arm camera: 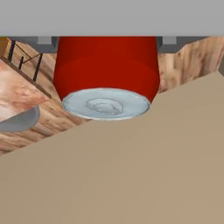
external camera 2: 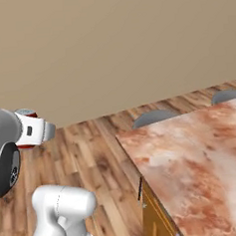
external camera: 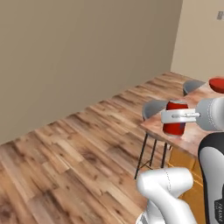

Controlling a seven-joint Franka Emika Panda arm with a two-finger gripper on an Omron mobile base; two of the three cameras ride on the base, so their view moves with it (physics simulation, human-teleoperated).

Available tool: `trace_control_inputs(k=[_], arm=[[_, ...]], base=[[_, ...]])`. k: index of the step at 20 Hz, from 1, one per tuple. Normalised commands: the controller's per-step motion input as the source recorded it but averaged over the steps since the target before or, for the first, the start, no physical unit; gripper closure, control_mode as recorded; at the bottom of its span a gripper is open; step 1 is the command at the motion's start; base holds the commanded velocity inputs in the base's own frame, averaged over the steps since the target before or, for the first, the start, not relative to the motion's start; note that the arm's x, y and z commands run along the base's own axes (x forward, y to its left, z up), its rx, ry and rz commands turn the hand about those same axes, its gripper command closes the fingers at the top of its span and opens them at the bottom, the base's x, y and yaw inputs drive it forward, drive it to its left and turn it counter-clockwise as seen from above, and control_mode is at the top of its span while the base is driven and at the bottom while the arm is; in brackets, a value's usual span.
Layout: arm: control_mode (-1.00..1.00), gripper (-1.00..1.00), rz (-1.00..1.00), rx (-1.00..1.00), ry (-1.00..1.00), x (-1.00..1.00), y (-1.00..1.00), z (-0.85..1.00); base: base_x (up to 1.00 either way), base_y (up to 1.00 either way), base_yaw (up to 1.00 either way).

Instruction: Open the fridge, grab two sodas, and place both sodas inside the bowl with ice on the dining counter.

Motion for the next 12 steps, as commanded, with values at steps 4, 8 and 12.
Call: trace_control_inputs(k=[4,8,12], arm=[[1.0,1.0,0.0,0.0,0.0,0.0,0.0,0.0],[1.0,1.0,0.0,0.0,0.0,0.0,0.0,0.0],[1.0,1.0,0.0,0.0,0.0,0.0,0.0,0.0]], base=[[0.97,0.83,-0.29],[0.89,0.85,-0.32],[0.79,0.87,-0.35]])
